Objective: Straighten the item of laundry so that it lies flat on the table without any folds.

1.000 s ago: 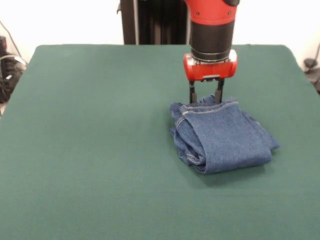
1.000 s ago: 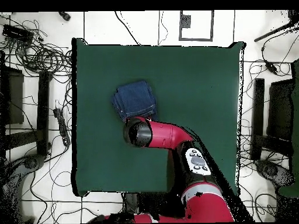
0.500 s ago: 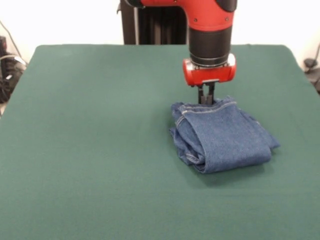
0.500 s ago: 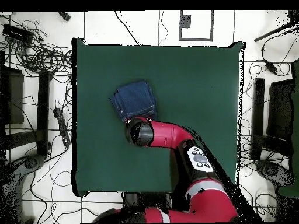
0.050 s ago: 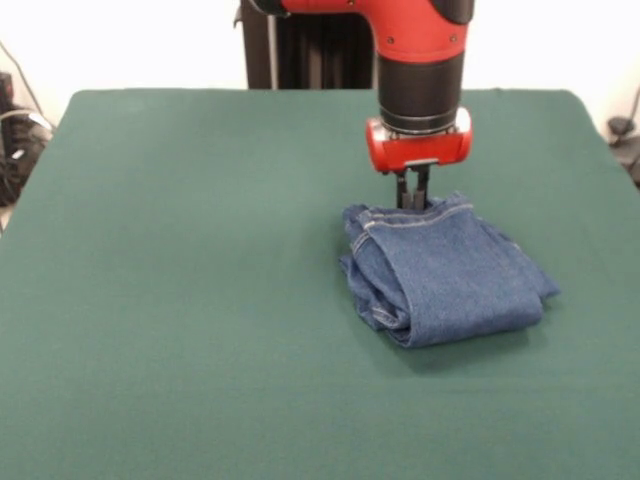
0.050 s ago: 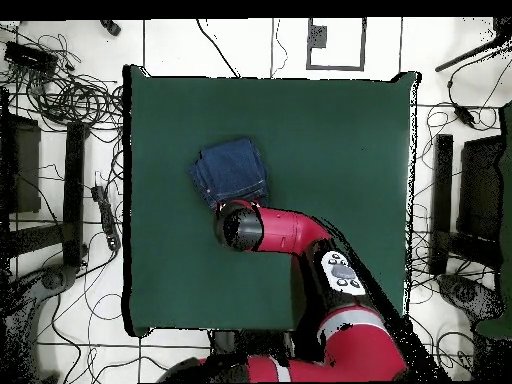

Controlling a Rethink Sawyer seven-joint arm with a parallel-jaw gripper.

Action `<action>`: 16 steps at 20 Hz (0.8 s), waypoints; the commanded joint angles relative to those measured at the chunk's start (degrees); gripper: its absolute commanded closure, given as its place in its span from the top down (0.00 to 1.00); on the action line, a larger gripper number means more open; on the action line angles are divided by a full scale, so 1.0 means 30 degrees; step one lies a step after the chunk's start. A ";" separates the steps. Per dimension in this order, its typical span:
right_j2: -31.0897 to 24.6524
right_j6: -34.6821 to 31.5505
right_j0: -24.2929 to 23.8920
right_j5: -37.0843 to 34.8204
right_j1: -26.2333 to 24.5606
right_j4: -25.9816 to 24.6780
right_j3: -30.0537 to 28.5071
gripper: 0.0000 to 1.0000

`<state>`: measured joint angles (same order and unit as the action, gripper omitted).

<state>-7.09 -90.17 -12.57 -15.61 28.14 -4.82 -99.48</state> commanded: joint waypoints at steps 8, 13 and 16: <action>-0.1716 -0.1619 0.0924 -0.2577 0.1851 0.0134 -0.0021 0.00; -0.1948 -0.1380 0.0725 -0.3054 0.2368 0.0067 -0.0238 0.00; -0.1977 -0.1301 0.0704 -0.3127 0.2315 -0.0022 -0.0136 0.00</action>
<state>-7.10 -90.17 -11.95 -20.08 34.65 -4.87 -99.62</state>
